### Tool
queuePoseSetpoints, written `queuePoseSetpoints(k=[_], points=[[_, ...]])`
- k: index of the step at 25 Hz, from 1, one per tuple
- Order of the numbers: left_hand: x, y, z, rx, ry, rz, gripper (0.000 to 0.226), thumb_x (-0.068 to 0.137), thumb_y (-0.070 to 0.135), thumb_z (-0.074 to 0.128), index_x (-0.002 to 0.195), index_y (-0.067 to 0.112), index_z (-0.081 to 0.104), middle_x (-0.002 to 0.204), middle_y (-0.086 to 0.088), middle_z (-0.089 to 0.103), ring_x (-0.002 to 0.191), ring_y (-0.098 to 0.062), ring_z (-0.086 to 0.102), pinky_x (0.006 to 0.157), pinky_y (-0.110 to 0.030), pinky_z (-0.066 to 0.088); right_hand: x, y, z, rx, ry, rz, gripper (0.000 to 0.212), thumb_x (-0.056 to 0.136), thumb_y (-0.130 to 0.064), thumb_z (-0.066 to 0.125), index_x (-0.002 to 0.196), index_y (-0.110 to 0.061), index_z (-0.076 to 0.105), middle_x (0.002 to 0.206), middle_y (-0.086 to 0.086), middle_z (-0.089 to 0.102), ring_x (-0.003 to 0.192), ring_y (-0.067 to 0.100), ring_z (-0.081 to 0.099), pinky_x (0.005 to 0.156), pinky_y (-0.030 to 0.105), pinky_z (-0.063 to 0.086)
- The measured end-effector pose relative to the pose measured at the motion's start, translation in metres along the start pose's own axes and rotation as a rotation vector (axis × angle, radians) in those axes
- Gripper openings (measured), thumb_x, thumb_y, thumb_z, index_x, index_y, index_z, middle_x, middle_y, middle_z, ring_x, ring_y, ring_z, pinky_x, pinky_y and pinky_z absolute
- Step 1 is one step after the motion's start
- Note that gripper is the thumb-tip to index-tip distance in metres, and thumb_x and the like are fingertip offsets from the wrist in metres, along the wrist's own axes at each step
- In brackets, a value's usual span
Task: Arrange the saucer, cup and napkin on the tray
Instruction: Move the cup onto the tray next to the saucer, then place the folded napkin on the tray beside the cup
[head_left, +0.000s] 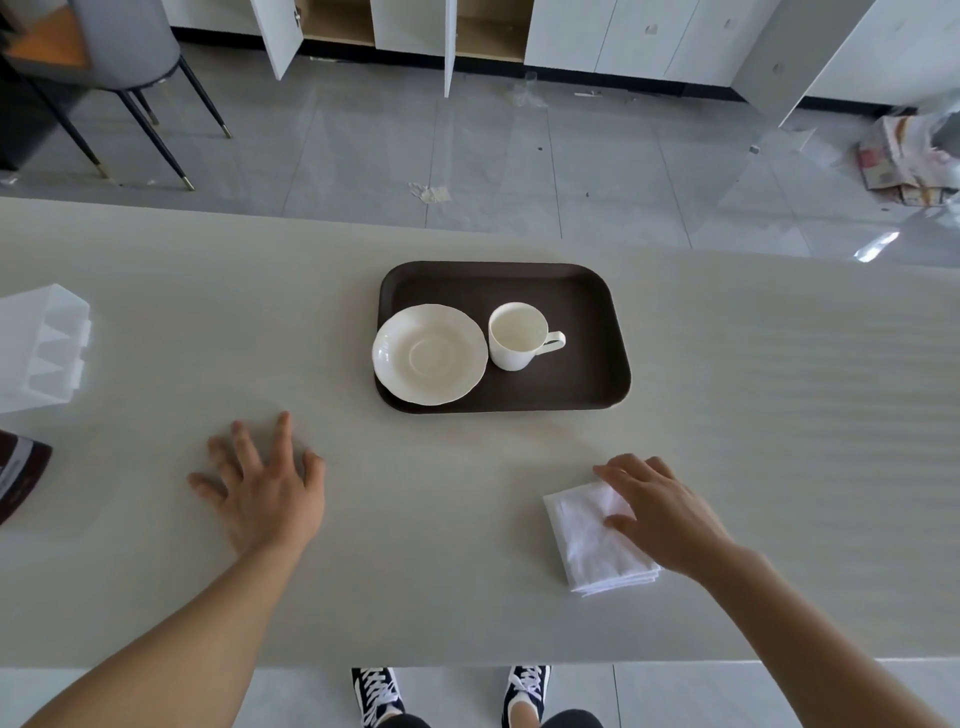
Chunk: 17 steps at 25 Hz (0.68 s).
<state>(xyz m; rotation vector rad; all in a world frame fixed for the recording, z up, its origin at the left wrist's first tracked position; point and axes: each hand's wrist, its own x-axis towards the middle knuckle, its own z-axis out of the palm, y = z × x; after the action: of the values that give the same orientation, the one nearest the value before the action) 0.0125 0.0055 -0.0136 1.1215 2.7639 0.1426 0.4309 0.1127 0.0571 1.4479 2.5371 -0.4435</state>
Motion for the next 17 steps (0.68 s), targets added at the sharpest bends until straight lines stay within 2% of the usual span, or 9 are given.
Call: queuePoseSetpoints(k=[3,6,9,11,13,17], points=[[0.001,-0.001,0.003,0.003,-0.003,0.007,0.059,0.094,0.043,0.043,0.150,0.032,0.031,0.160,-0.021,0.019,0.147,-0.044,0.009,0.113,-0.069,0.003,0.002,-0.001,0.001,-0.019,0.023,0.021,0.054,0.085,-0.041,0.072,0.133,-0.024,0.055,0.124,-0.007,0.056,0.113,0.017,0.048,0.088,0.029,0.050],[0.001,-0.001,0.003,-0.001,-0.004,0.008,0.059,0.094,0.043,0.043,0.150,0.031,0.031,0.160,-0.022,0.019,0.147,-0.044,0.009,0.113,-0.069,0.003,0.006,-0.002,-0.002,0.015,0.014,0.047,0.037,0.083,-0.039,0.075,0.114,-0.022,0.067,0.112,-0.005,0.057,0.105,0.016,0.048,0.083,0.027,0.049],[0.001,-0.001,0.002,0.007,-0.003,0.012,0.059,0.094,0.043,0.043,0.150,0.031,0.031,0.160,-0.022,0.019,0.147,-0.045,0.009,0.113,-0.069,0.003,0.006,-0.003,-0.008,0.115,0.000,0.063,0.020,0.081,-0.032,0.076,0.096,-0.021,0.069,0.101,-0.007,0.060,0.091,0.013,0.052,0.073,0.025,0.048],[0.001,-0.001,0.002,0.006,-0.003,0.008,0.059,0.094,0.042,0.043,0.150,0.031,0.031,0.160,-0.022,0.019,0.147,-0.045,0.009,0.113,-0.069,0.003,0.007,-0.001,-0.017,0.223,-0.015,0.129,0.014,0.080,-0.029,0.076,0.086,-0.023,0.064,0.085,-0.007,0.064,0.077,0.016,0.057,0.061,0.026,0.047],[0.000,-0.001,0.001,0.004,-0.002,0.011,0.059,0.094,0.043,0.041,0.150,0.030,0.031,0.159,-0.022,0.019,0.147,-0.045,0.009,0.113,-0.069,0.004,0.010,0.002,-0.028,0.381,0.000,0.242,0.018,0.078,-0.022,0.076,0.077,-0.023,0.058,0.070,-0.004,0.062,0.064,0.020,0.057,0.054,0.030,0.042],[-0.001,0.000,0.000,-0.010,0.014,0.019,0.065,0.087,0.048,0.029,0.149,0.028,0.034,0.158,-0.024,0.022,0.146,-0.047,0.011,0.112,-0.070,0.004,0.030,0.011,-0.057,0.702,0.149,0.408,0.020,0.075,-0.013,0.079,0.073,-0.019,0.059,0.069,0.003,0.060,0.060,0.018,0.051,0.054,0.030,0.039]])
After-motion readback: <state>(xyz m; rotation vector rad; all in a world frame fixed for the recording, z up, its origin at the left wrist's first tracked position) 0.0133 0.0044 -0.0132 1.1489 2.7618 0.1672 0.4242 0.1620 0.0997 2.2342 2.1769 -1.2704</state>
